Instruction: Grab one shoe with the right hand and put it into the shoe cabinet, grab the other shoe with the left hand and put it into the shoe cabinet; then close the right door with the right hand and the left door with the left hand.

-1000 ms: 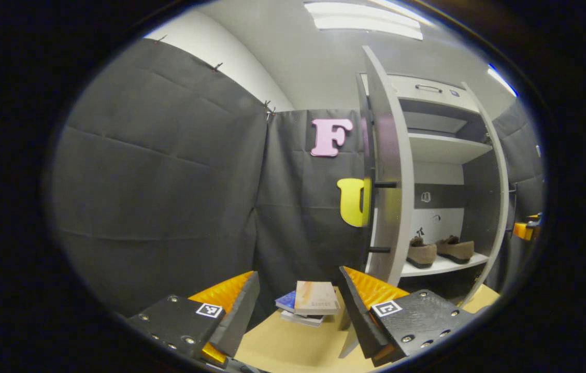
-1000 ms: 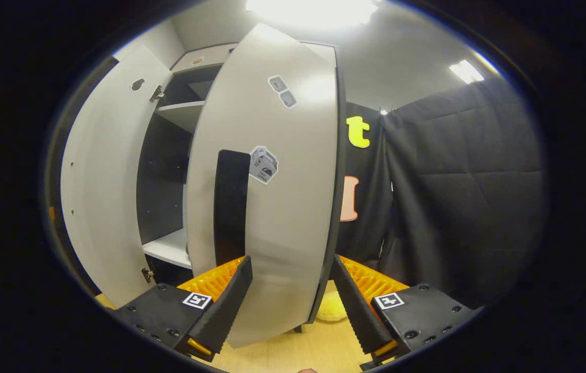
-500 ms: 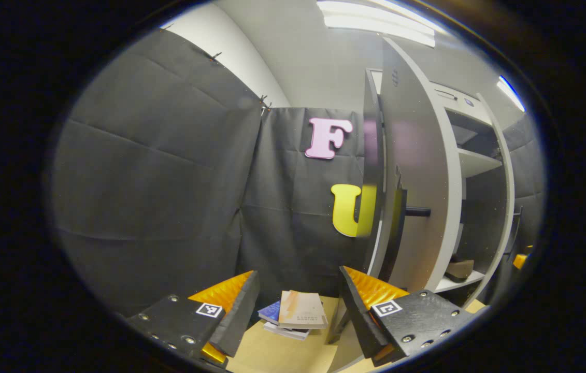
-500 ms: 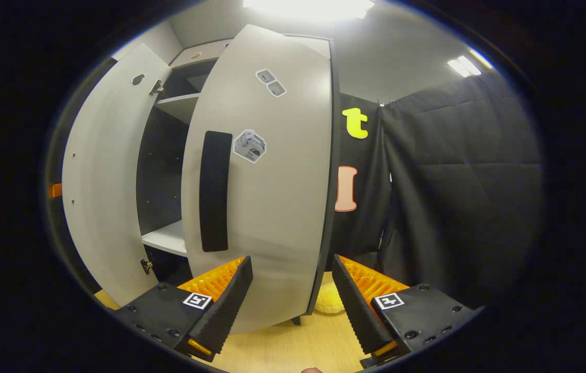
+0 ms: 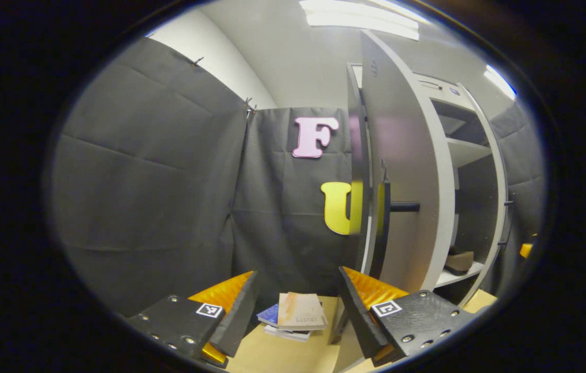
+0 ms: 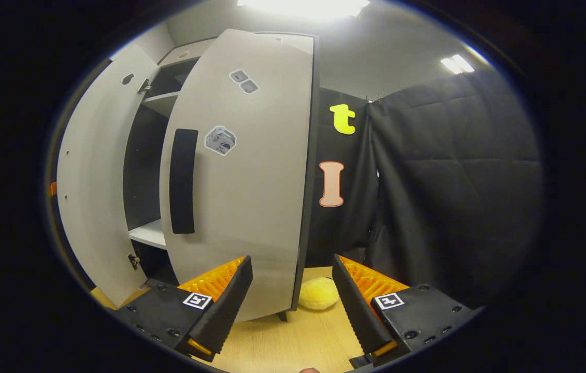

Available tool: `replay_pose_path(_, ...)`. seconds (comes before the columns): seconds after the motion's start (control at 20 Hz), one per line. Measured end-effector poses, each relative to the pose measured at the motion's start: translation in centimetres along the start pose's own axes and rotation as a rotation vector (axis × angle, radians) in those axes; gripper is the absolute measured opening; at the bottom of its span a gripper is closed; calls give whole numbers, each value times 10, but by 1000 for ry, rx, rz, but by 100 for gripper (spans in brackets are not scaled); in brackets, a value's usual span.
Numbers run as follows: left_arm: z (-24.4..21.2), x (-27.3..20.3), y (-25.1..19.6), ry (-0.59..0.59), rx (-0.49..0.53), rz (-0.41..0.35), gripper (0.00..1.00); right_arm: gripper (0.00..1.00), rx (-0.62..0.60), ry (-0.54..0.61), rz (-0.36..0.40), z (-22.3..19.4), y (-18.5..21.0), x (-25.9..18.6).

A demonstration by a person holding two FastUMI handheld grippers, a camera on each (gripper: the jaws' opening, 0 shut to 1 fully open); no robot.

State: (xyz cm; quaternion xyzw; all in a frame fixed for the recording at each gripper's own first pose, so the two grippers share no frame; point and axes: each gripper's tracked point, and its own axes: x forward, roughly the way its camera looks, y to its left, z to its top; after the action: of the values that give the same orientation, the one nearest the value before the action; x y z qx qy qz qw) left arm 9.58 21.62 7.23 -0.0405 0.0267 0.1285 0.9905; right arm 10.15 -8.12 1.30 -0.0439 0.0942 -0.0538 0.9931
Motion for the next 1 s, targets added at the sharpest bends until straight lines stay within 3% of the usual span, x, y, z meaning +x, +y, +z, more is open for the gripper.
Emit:
replay_pose_path(0.15, 1, -4, -12, -1, 17, -17, 94, 97, 2, 7, 18, -1, 6, 1)
replay_pose_path(0.3, -1, -6, -49, -2, -1, -103, 94, 97, 2, 12, 33, -1, 12, 1)
replay_pose_path(0.5, 0, -14, -94, -14, 6, -165, 94, 98, 1, -1, 39, 3, 11, -4)
replay_pose_path(1.0, 6, 6, -213, -41, -77, -326, 94, 97, 10, 5, -30, -1, -27, -19)
